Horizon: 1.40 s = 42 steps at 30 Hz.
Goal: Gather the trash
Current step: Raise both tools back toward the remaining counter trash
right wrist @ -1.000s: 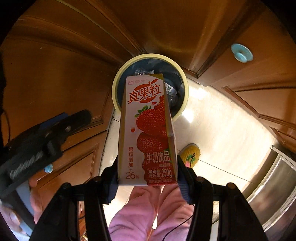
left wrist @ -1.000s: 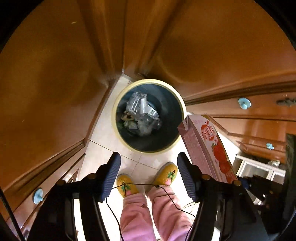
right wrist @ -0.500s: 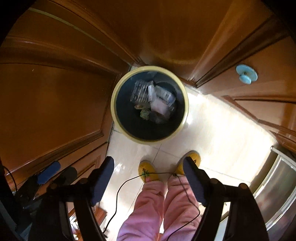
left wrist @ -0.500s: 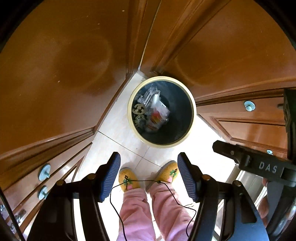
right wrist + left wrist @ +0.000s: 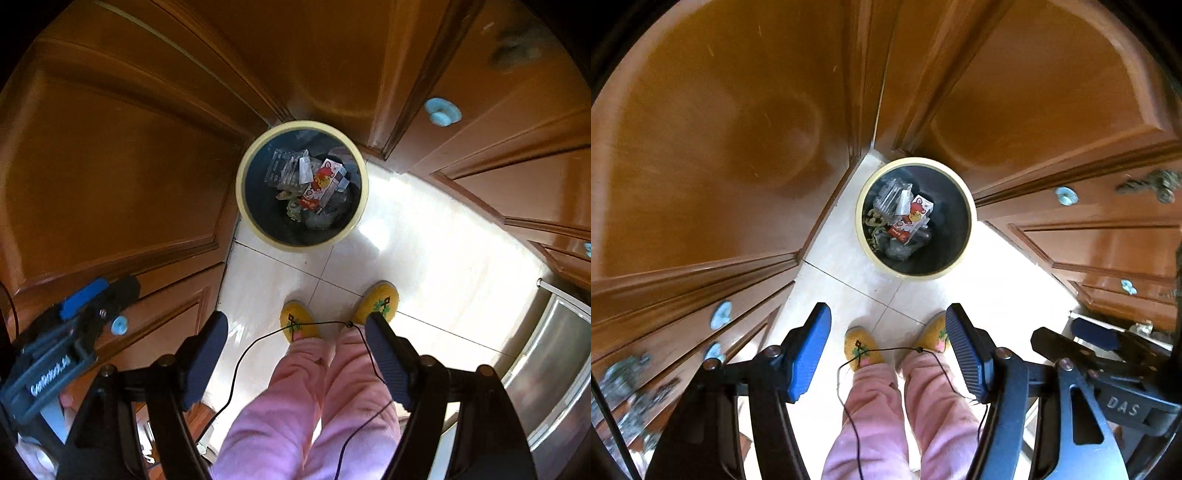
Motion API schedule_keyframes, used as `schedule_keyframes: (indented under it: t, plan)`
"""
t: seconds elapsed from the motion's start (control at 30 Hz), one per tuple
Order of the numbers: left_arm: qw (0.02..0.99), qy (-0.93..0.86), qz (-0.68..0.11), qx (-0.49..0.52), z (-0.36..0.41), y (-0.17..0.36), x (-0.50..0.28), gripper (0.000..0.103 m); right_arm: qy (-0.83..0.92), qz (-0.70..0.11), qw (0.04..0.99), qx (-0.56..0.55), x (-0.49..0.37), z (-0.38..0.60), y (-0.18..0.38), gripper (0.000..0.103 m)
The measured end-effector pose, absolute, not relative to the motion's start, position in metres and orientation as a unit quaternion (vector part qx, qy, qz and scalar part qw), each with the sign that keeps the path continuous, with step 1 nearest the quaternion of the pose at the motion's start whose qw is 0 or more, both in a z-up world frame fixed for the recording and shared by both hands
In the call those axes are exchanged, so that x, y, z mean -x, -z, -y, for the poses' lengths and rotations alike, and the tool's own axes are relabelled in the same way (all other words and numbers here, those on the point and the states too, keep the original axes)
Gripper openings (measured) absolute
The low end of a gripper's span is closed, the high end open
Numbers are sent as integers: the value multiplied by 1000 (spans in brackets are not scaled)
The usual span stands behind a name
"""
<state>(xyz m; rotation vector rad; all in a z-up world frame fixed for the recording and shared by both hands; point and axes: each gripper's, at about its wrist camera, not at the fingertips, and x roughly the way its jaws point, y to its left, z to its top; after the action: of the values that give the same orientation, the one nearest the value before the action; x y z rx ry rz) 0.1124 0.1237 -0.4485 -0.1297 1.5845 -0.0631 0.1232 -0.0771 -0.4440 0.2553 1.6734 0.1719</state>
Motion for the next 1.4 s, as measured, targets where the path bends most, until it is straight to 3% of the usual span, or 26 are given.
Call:
schedule_keyframes:
  t: [0.1,0.43,0.63,0.87,1.3,1.4]
  plan:
    - [714,38,-698,37,-116,413,-105,77,-79,-719,682,-111,-111,83,403,77]
    - [778,95,-621,-4,-91,268,-90,79,-57,-603,788,-110,-66,116,239,77]
    - [828,127,-546,-13,-76,180,-83,90,-16,-511,853,-101,-37,136,149,77]
    - [852,175,-493,13,-47,110,-92,91,19,-409,905,-120,-13,166,66,77]
    - [884,207,-420,-3,52,24,-134,92,79,-330,935,-107,-19,230,-10,77]
    - [892,203,-404,-6,68,11,-155,97,85,-324,936,-106,-38,252,-15,77]
